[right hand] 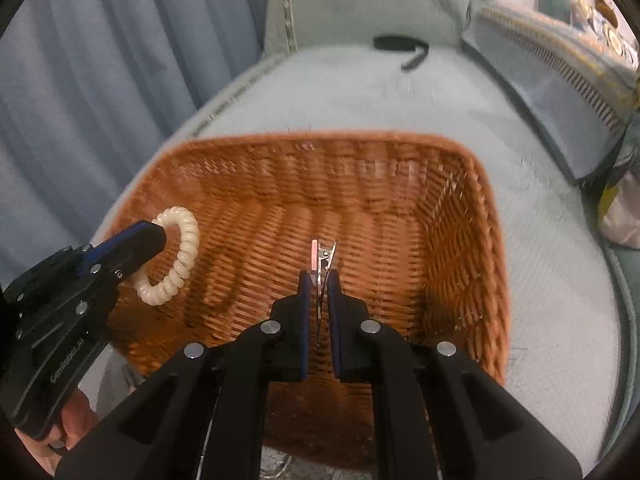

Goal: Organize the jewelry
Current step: 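Carry both items over the wicker basket and open both tools to drop them, then grasp the purple coil bracelet with the left tool while the right tool grasps a small silver charm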

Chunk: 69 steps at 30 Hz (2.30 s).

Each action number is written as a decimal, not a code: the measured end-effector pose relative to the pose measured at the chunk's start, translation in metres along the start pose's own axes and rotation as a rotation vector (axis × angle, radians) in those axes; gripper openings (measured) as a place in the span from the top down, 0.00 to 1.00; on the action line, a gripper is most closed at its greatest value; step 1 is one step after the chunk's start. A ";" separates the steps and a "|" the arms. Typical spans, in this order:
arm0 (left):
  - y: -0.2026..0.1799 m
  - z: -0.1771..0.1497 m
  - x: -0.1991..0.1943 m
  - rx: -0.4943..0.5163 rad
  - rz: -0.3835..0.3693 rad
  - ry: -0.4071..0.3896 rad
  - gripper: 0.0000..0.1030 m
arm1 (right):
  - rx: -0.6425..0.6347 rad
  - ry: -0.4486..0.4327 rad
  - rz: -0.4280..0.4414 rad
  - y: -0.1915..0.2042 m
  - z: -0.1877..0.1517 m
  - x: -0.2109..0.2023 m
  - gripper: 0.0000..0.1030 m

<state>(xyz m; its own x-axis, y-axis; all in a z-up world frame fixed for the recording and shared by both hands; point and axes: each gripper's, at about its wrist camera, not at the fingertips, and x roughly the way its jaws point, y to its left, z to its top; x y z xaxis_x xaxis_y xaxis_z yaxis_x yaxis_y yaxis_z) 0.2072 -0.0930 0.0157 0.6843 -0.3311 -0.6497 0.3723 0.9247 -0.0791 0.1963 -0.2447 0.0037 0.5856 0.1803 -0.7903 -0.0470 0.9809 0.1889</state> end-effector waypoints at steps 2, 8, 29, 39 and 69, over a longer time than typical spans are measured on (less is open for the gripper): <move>-0.001 -0.003 0.003 0.008 0.000 0.012 0.91 | 0.000 0.008 0.000 -0.001 -0.003 0.002 0.93; 0.001 -0.009 -0.015 -0.002 -0.036 -0.015 0.70 | 0.031 -0.006 0.031 -0.004 -0.009 -0.018 0.90; 0.026 -0.118 -0.139 -0.139 -0.153 -0.057 0.58 | -0.045 -0.104 0.201 0.024 -0.139 -0.108 0.74; 0.027 -0.145 -0.100 -0.139 -0.159 0.060 0.60 | -0.140 -0.100 0.213 0.033 -0.169 -0.098 0.74; 0.004 -0.151 -0.081 -0.060 -0.154 0.123 0.60 | -0.034 -0.036 0.332 0.032 -0.160 -0.077 0.96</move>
<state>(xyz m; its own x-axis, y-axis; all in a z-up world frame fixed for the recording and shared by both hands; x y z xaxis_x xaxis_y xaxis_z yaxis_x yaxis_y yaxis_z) 0.0587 -0.0343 -0.0466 0.5396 -0.4471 -0.7134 0.4256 0.8760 -0.2270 0.0197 -0.2157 -0.0227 0.5618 0.4879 -0.6681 -0.2660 0.8712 0.4125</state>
